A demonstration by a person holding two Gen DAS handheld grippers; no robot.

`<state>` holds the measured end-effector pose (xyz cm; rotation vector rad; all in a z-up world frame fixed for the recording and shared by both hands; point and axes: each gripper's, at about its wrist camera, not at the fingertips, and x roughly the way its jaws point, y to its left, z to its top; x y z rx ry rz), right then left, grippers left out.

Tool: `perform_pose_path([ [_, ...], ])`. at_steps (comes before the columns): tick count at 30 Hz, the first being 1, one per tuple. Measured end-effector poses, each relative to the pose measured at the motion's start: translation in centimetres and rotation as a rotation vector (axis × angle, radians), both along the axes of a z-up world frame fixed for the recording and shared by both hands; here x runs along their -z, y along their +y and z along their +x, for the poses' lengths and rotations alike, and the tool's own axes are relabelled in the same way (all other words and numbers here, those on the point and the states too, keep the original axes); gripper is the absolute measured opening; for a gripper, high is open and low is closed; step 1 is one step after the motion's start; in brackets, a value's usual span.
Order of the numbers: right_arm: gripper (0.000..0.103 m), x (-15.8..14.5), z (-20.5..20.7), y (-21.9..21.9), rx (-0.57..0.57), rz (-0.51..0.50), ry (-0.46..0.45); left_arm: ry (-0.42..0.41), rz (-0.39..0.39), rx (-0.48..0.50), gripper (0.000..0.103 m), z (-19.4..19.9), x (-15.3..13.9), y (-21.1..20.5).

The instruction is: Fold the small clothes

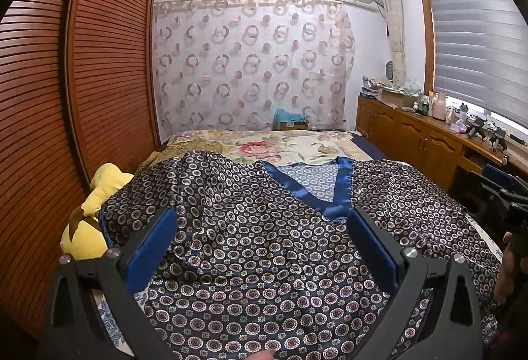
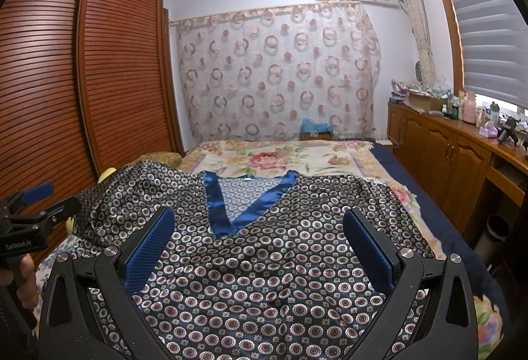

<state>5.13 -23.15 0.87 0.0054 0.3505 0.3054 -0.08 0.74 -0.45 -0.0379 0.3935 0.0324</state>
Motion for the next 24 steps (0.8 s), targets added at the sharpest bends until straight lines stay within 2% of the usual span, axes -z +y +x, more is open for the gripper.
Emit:
perform_pose_path([
  [24,0.103,-0.1,0.0,0.4,0.001,0.003,-0.009,-0.015,0.008,0.004,0.103,-0.5,-1.2,-0.7],
])
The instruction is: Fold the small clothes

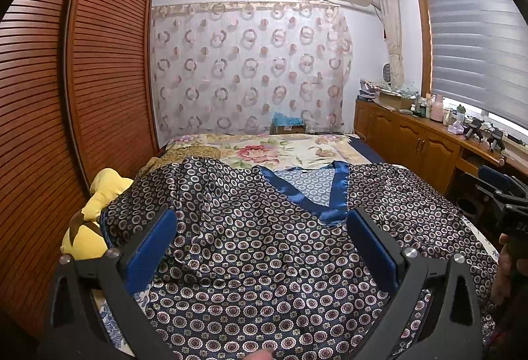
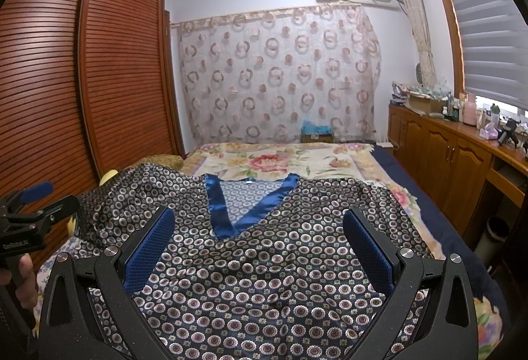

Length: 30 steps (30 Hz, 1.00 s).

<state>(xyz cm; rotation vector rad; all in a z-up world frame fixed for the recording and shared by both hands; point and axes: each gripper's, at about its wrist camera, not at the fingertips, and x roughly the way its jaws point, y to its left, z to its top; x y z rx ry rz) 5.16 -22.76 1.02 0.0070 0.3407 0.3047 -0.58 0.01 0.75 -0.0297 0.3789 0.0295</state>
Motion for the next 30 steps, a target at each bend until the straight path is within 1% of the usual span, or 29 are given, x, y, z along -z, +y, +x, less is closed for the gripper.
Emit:
perform_pose_path([
  [27,0.103,-0.1,0.03,-0.03,-0.003,0.002,-0.001,-0.004,-0.001,0.0,0.103,-0.1,-0.1,-0.06],
  [30,0.103,0.06,0.47,0.37,-0.018,0.001,0.017,0.016,-0.01,0.002,0.103,0.2,0.13,0.23],
])
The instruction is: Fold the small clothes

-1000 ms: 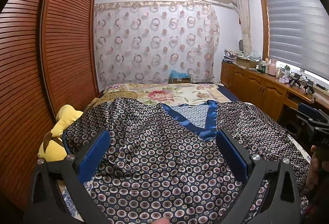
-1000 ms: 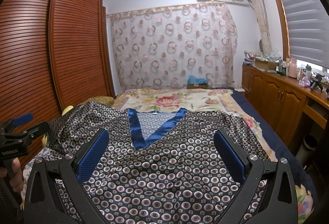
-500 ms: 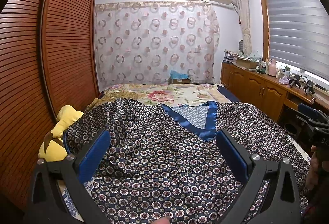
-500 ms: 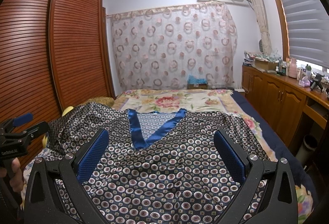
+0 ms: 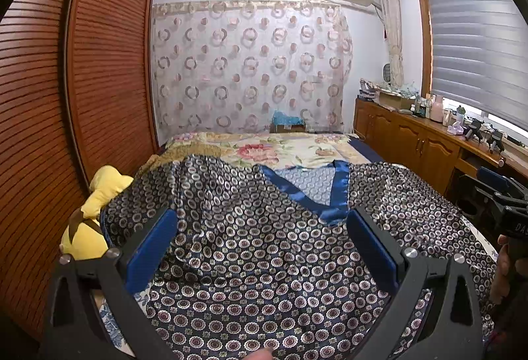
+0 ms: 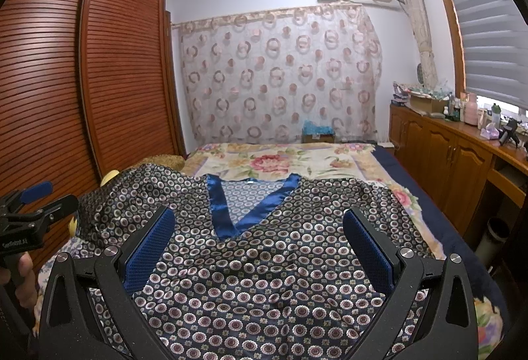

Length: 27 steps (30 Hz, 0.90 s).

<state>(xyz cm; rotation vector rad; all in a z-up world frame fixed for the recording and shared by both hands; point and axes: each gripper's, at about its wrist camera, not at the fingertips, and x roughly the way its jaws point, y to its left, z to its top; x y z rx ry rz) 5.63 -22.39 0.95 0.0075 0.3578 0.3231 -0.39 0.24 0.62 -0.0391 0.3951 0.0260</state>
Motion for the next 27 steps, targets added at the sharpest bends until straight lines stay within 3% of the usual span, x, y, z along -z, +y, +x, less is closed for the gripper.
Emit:
perform_pose_path([
  [13,0.103,2.3,2.2,2.4,-0.082,-0.004,0.04,0.094,0.002,-0.053,0.103,1.5,3.4,4.5],
  [27,0.103,5.7,4.3,8.6,-0.256,-0.112,0.117,0.221,-0.004,-0.086,0.103,3.1,7.7,11.4],
])
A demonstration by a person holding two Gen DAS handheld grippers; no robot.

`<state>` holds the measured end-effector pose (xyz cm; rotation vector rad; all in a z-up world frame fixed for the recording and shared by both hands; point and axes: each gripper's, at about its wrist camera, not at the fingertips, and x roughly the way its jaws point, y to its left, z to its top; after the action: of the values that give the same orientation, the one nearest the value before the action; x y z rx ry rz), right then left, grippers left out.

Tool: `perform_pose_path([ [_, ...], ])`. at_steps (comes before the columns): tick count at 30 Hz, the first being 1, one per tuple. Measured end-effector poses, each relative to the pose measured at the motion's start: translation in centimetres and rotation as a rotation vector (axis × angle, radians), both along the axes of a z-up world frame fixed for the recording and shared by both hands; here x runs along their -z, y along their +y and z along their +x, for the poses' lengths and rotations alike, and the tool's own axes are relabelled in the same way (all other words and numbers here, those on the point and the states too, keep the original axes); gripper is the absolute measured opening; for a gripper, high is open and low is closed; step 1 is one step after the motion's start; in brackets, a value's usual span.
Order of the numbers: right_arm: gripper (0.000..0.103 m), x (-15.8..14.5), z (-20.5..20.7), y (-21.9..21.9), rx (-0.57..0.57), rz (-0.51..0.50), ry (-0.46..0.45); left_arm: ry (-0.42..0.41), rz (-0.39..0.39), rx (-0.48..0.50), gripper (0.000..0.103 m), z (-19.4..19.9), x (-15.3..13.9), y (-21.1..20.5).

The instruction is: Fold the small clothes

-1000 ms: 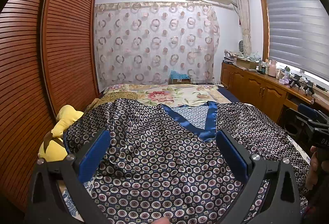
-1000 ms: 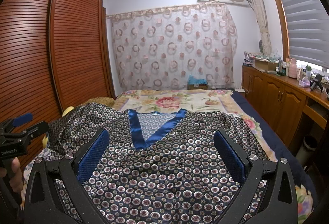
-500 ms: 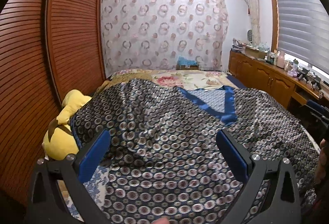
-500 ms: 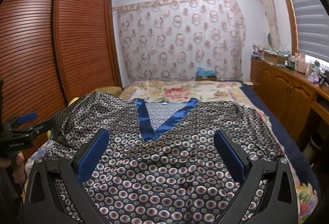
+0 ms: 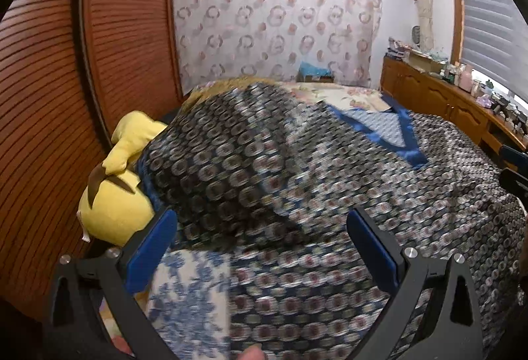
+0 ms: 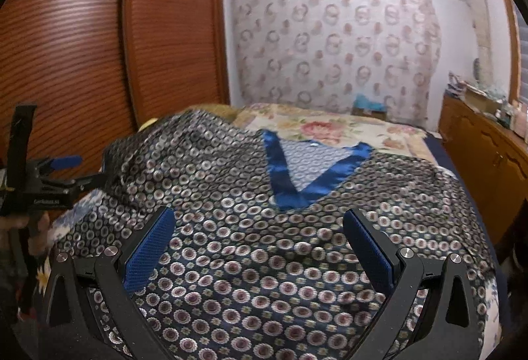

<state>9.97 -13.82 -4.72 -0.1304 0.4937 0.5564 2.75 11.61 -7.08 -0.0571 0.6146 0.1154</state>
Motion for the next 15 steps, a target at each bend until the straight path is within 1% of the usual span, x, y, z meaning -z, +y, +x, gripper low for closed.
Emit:
perform_pose_path([
  [4,0.103,0.7,0.5,1.3,-0.036,-0.025,0.033,0.034,0.009,-0.034,0.103,-0.2,1.1,2.2],
  [6,0.103,1.2,0.6,1.9,-0.05,-0.033,0.047,0.046,0.005,-0.035,0.103,-0.2,1.5,3.1],
  [11,0.103,1.8,0.5,2.4,-0.073,-0.048,0.072,0.073,-0.065,-0.034,0.103,0.0,2.2,6.2],
  [13,0.103,1.9,0.6,2.6,-0.081,-0.055,0.077,0.072,-0.103,-0.033,0.1,0.2,2.3,7.5],
  [15,0.103,2.0,0.7,2.8,-0.088,-0.062,0.083,0.078,-0.124,-0.036,0.099,0.4,2.4,8.2],
])
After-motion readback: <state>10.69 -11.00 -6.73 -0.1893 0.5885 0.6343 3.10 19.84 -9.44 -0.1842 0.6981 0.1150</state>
